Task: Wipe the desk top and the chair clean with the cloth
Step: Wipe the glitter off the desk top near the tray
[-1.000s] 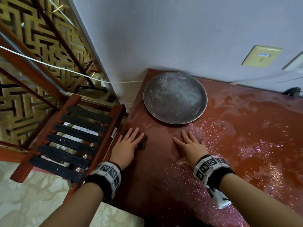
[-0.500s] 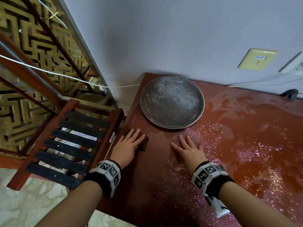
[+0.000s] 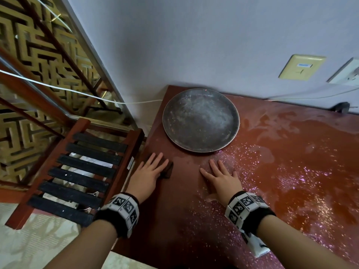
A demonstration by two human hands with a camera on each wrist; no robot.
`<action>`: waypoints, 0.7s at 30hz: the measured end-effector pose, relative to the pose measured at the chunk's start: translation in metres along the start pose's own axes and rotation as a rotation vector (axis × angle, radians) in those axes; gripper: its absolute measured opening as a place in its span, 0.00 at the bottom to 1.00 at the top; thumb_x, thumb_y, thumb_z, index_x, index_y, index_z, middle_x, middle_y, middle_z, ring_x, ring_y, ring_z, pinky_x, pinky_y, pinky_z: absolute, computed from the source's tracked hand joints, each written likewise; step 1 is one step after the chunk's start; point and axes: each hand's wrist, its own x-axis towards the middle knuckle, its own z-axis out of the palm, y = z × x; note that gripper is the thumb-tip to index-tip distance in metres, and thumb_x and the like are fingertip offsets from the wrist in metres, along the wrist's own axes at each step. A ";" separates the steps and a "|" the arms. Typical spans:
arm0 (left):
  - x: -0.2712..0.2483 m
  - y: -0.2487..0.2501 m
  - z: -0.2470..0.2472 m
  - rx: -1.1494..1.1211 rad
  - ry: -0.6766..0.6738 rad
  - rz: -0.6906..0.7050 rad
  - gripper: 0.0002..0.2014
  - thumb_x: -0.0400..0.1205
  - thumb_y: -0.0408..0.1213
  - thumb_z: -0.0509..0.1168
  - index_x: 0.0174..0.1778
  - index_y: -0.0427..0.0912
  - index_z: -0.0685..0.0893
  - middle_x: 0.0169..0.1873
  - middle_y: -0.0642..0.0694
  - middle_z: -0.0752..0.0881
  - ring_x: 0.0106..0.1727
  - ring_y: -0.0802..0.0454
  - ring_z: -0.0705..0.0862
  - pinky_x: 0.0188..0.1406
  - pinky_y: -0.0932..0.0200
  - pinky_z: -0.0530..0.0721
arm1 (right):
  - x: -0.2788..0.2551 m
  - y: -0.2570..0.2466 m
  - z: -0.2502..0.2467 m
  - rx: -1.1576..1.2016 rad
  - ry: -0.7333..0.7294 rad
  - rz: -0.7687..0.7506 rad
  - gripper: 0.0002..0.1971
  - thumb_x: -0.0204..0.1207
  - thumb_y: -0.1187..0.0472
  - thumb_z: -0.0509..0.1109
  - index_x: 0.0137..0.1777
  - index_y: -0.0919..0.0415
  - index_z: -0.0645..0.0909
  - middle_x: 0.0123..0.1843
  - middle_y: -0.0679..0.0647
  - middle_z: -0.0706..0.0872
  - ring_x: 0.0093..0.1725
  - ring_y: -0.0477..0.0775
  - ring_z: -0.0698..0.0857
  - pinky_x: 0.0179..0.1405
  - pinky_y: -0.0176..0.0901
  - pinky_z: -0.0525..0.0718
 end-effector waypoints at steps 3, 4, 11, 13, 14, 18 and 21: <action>0.029 -0.007 -0.013 0.011 -0.026 -0.019 0.27 0.89 0.36 0.49 0.83 0.57 0.52 0.84 0.53 0.46 0.84 0.53 0.42 0.79 0.49 0.55 | -0.001 0.000 -0.001 -0.001 -0.013 -0.001 0.50 0.69 0.41 0.72 0.81 0.39 0.40 0.83 0.50 0.33 0.82 0.59 0.36 0.76 0.73 0.52; 0.044 -0.009 -0.019 0.010 -0.035 -0.034 0.27 0.89 0.35 0.49 0.83 0.57 0.52 0.84 0.53 0.46 0.84 0.52 0.43 0.79 0.48 0.56 | 0.000 0.000 -0.001 -0.001 -0.012 -0.001 0.50 0.69 0.41 0.72 0.81 0.39 0.40 0.83 0.50 0.33 0.82 0.59 0.35 0.76 0.73 0.51; 0.078 -0.008 -0.038 -0.014 -0.096 -0.076 0.27 0.88 0.33 0.50 0.83 0.53 0.53 0.84 0.49 0.46 0.84 0.49 0.43 0.79 0.44 0.55 | 0.000 0.000 -0.001 0.006 -0.010 0.000 0.50 0.69 0.41 0.72 0.81 0.38 0.40 0.83 0.50 0.33 0.82 0.58 0.35 0.76 0.72 0.51; 0.055 -0.009 -0.026 -0.036 -0.036 -0.046 0.27 0.88 0.33 0.51 0.83 0.53 0.54 0.84 0.50 0.47 0.84 0.50 0.44 0.79 0.46 0.56 | 0.000 0.001 -0.001 0.006 -0.005 -0.003 0.50 0.68 0.41 0.72 0.81 0.38 0.40 0.83 0.50 0.33 0.82 0.58 0.35 0.76 0.72 0.51; 0.042 -0.009 -0.017 -0.056 0.004 -0.028 0.27 0.88 0.33 0.51 0.83 0.54 0.55 0.84 0.51 0.48 0.84 0.51 0.44 0.79 0.47 0.55 | 0.000 0.001 -0.001 0.007 -0.004 -0.004 0.50 0.68 0.40 0.72 0.81 0.38 0.40 0.83 0.50 0.33 0.82 0.58 0.35 0.76 0.72 0.51; 0.020 -0.010 -0.005 -0.125 0.080 -0.028 0.26 0.88 0.35 0.51 0.82 0.55 0.56 0.83 0.53 0.50 0.84 0.52 0.44 0.80 0.48 0.51 | 0.000 0.001 -0.001 0.008 0.002 -0.005 0.50 0.68 0.41 0.73 0.81 0.38 0.41 0.84 0.50 0.34 0.82 0.58 0.36 0.76 0.72 0.51; 0.039 -0.010 -0.014 -0.086 -0.005 -0.067 0.26 0.89 0.35 0.50 0.83 0.56 0.55 0.84 0.53 0.48 0.84 0.52 0.43 0.80 0.47 0.51 | 0.000 0.001 0.001 0.008 0.009 -0.002 0.50 0.67 0.41 0.73 0.81 0.38 0.42 0.84 0.50 0.34 0.82 0.58 0.36 0.77 0.72 0.51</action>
